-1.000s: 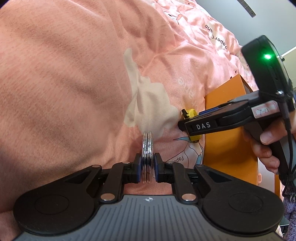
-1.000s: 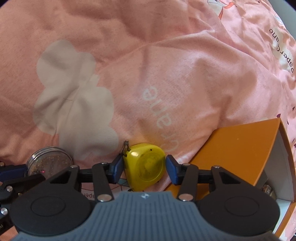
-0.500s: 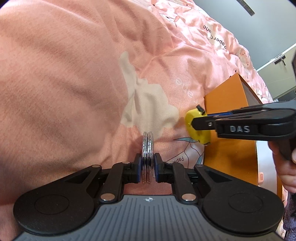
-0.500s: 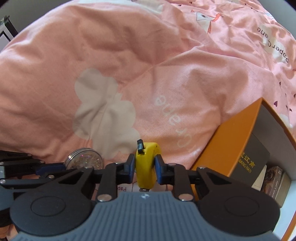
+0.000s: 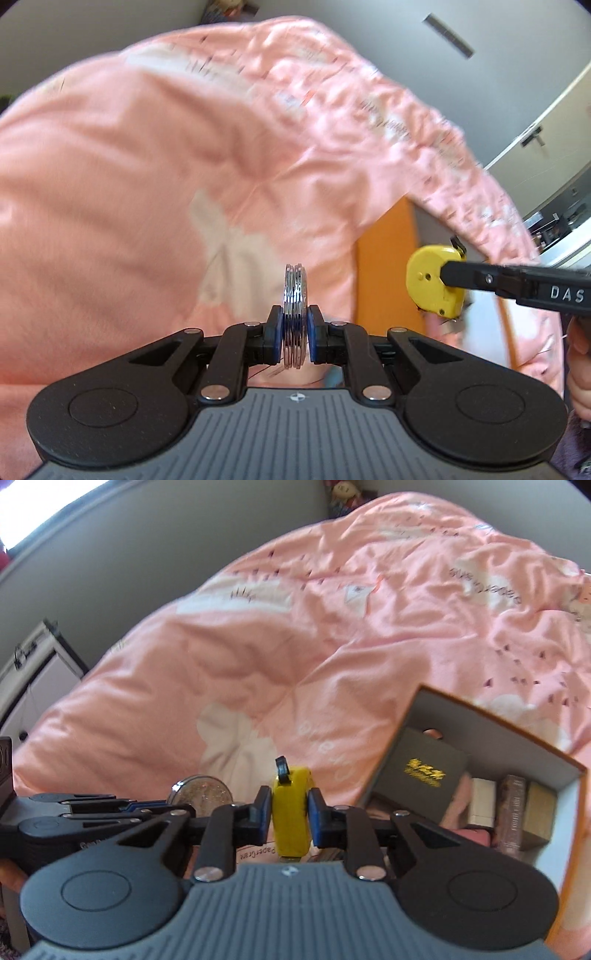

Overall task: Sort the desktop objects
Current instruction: 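Lift the compact and tape measure and carry them over the orange box, then lower the compact and tape measure into the box and open both grippers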

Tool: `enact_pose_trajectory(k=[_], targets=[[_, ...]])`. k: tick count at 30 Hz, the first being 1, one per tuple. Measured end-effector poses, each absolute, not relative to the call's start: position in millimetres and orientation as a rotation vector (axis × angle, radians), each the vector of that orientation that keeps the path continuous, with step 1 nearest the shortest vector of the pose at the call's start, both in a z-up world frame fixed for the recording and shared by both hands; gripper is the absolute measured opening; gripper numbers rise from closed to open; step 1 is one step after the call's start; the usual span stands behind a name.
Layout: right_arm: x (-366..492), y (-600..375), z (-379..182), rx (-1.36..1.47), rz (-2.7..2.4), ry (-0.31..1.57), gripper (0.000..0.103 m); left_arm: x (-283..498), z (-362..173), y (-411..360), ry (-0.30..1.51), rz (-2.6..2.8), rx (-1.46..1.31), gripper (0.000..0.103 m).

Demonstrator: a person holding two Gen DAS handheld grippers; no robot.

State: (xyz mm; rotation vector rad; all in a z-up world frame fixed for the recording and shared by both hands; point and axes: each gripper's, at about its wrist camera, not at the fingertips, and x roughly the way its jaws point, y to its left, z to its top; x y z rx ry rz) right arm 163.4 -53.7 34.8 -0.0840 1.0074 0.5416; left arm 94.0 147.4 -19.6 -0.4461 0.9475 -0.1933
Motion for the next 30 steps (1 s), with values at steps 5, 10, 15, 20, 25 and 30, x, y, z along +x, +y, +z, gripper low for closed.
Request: enact_pose_trajectory(k=[5, 10, 15, 20, 25, 30], targets=[[150, -106, 63, -0.014, 0.457, 0.911, 0.022, 95, 20, 122, 0.863, -0.298, -0.433, 0.015], [145, -153, 59, 0.011, 0.324, 0.9, 0.022, 107, 34, 73, 0.855, -0.459, -0.43, 0.015], [142, -191, 43, 0.048, 0.238, 0.916, 0.022, 128, 17, 20, 0.922, -0.548, -0.407, 0.015], [137, -212, 27, 0.065, 0.209, 0.931, 0.022, 150, -14, -20, 1.012, -0.607, -0.416, 0.015], [139, -221, 15, 0.073, 0.228, 0.947, 0.022, 170, -43, -41, 1.097, -0.611, -0.436, 0.015], [144, -218, 2, 0.02, 0.227, 0.961, 0.022, 181, -59, -53, 1.151, -0.601, -0.424, 0.014]])
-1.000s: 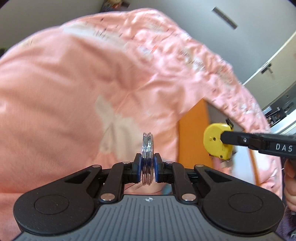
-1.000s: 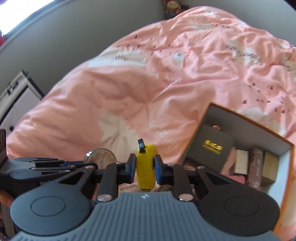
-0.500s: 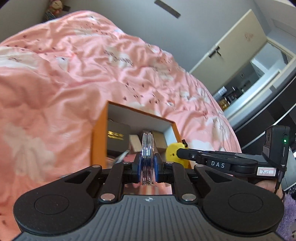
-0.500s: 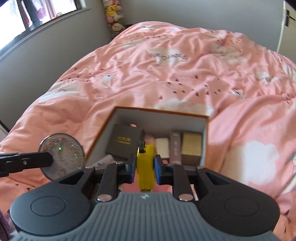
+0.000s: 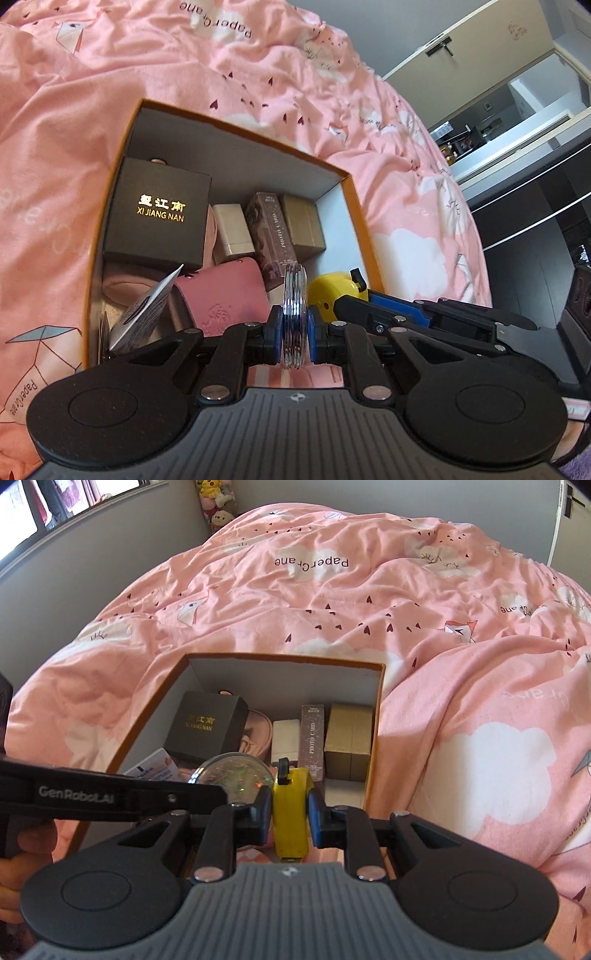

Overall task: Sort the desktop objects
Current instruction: 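Lower the compact and tape measure into the box and open both grippers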

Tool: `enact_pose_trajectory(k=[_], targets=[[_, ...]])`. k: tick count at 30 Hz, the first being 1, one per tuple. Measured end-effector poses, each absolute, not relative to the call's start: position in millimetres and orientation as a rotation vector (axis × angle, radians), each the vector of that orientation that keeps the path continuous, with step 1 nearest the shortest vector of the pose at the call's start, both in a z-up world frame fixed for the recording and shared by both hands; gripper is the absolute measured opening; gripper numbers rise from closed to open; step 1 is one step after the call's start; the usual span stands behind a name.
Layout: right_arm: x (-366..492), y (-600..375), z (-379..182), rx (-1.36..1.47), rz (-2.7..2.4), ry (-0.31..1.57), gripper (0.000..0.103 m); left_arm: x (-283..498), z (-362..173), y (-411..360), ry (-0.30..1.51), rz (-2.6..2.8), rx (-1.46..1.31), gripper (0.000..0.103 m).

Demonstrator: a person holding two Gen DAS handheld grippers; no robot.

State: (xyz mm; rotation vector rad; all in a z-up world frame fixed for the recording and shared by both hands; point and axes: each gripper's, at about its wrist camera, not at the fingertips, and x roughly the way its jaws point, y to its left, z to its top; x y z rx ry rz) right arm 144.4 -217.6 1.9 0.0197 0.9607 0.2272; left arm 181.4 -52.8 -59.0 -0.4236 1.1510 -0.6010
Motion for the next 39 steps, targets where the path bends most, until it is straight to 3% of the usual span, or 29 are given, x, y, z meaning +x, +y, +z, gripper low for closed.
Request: enact_pose_trajectory(k=[13, 25, 28, 32, 39], targets=[[153, -201, -20, -0.111, 0.219, 0.986, 0.022, 194, -81, -60, 1.215, -0.543, -0.375, 0.015], [151, -178, -29, -0.225, 0.184, 0.96, 0.021, 179, -47, -48, 1.109, -0.507, -0.28, 0.017], [149, -168, -32, -0.283, 0.164, 0.929, 0.021, 174, -37, -46, 1.07, -0.48, -0.242, 0.023], [145, -153, -39, -0.374, 0.151, 0.896, 0.021, 170, -27, -43, 1.041, -0.413, -0.163, 0.024], [141, -151, -40, -0.307, 0.204, 0.915, 0.022, 161, -23, -33, 1.044, -0.351, -0.135, 0.024]])
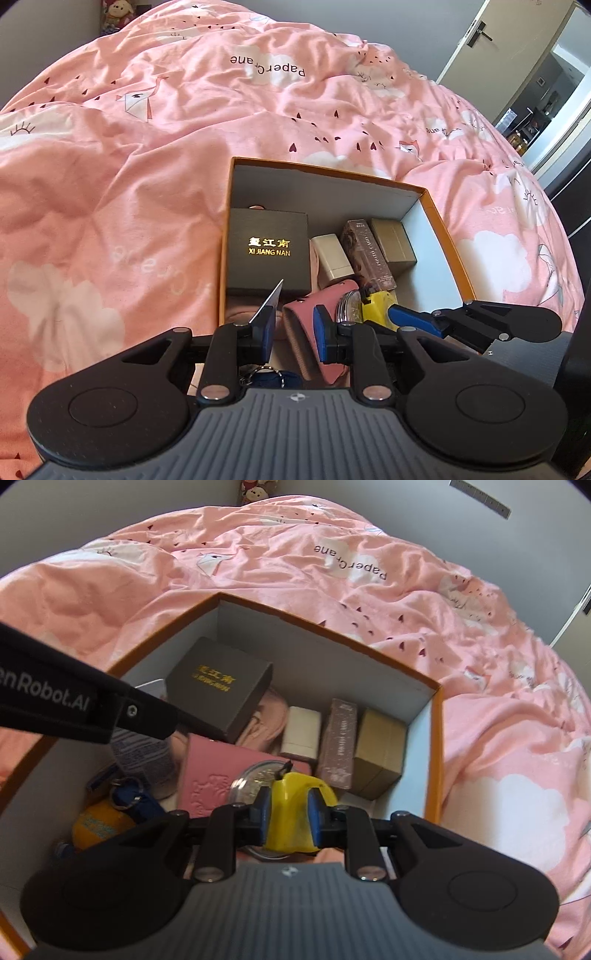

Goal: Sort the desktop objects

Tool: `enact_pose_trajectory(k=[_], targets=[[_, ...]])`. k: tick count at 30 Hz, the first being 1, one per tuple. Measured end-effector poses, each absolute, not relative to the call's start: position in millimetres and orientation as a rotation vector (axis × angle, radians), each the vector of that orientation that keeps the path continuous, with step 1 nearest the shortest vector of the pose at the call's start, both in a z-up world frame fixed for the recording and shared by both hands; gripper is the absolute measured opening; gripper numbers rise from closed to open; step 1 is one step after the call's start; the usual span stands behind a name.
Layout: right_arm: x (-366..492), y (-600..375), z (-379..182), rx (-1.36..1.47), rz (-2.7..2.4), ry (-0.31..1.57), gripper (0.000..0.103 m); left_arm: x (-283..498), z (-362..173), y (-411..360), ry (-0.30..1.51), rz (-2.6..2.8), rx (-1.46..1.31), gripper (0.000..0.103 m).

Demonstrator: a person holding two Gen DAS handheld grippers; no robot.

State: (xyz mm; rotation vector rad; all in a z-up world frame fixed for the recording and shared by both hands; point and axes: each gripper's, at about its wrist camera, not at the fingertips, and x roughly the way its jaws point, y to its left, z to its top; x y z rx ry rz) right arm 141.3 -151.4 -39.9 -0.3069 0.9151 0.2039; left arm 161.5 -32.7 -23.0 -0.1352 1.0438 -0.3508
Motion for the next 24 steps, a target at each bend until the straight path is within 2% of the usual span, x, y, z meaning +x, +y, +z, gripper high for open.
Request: enact_pose_trajectory(k=[4, 7, 13, 20, 22, 24], targets=[[137, -154, -39, -0.246, 0.221, 0.923, 0.022, 152, -14, -29, 1.018, -0.355, -0.13, 0.025], [130, -157, -32, -0.215, 0.221, 0.909, 0.023, 143, -5, -30, 0.986, -0.357, -0.114, 0.029], [107, -165, -9, -0.161, 0.211, 0.842, 0.035, 112, 16, -40, 0.875, -0.309, 0.008, 0.031], [69, -171, 19, -0.103, 0.182, 0.757, 0.043, 69, 39, -45, 0.747, -0.325, 0.057, 0.051], [57, -172, 23, -0.091, 0.171, 0.737, 0.048, 57, 42, -45, 0.724, -0.322, 0.07, 0.054], [45, -173, 24, -0.074, 0.151, 0.715, 0.052, 47, 41, -44, 0.707, -0.32, 0.071, 0.061]])
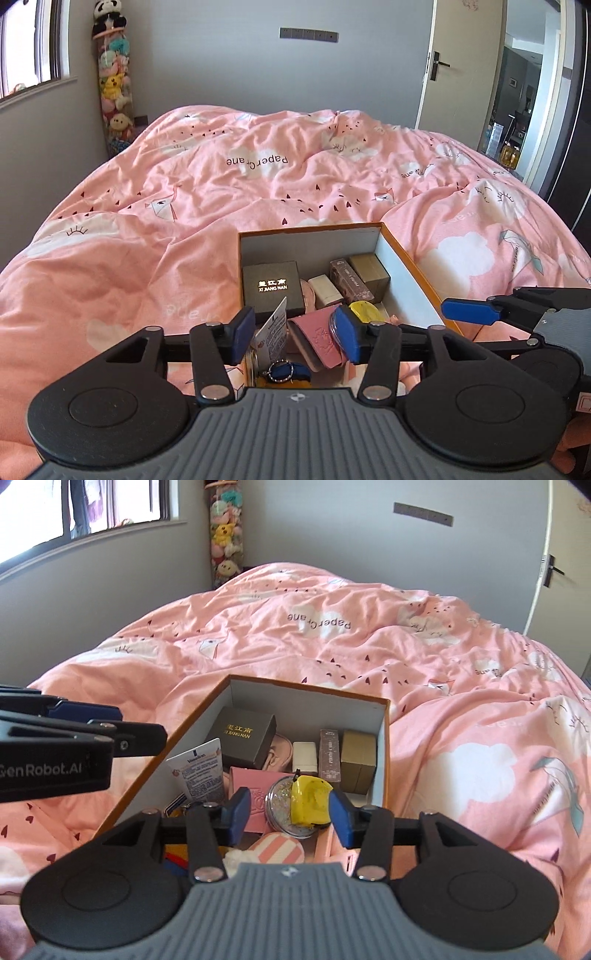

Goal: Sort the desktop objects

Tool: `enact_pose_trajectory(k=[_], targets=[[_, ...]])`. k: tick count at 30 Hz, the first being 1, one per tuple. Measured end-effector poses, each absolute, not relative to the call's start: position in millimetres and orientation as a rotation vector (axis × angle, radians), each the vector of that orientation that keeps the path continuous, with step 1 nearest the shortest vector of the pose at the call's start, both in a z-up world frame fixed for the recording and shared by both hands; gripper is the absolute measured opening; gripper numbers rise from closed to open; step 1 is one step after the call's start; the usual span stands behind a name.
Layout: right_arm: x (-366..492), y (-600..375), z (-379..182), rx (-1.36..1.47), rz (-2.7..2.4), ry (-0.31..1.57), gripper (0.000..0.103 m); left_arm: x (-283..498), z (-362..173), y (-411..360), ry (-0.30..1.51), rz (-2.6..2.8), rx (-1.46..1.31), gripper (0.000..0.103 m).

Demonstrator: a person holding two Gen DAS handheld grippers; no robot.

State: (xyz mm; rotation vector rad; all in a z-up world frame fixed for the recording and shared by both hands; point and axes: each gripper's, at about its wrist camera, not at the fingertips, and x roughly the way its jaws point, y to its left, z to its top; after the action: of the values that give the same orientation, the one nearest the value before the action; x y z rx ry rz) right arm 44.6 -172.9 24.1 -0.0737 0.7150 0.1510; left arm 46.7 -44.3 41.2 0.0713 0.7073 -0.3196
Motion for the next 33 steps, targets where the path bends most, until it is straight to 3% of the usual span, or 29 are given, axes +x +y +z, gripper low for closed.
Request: enact_pose_trajectory(k=[3, 9, 17, 27, 33], targets=[[31, -176, 22, -0.038, 0.117, 0.706, 0.053, 33, 33, -44, 0.694, -0.319, 0.073, 0.07], [6, -173, 4, -0.026, 0.072, 0.702, 0.062, 14, 9, -44, 0.722, -0.296, 0.084, 0.072], [-9, -160, -19, -0.078, 0.071, 0.7, 0.063, 8, -14, -39, 0.775, -0.242, 0.04, 0.073], [-10, -168, -32, -0.005, 0.08, 0.695, 0.064, 12, -27, -29, 0.806, -0.192, -0.023, 0.088], [-10, -172, -37, 0.024, 0.077, 0.696, 0.067, 14, -34, -26, 0.826, -0.199, -0.054, 0.089]])
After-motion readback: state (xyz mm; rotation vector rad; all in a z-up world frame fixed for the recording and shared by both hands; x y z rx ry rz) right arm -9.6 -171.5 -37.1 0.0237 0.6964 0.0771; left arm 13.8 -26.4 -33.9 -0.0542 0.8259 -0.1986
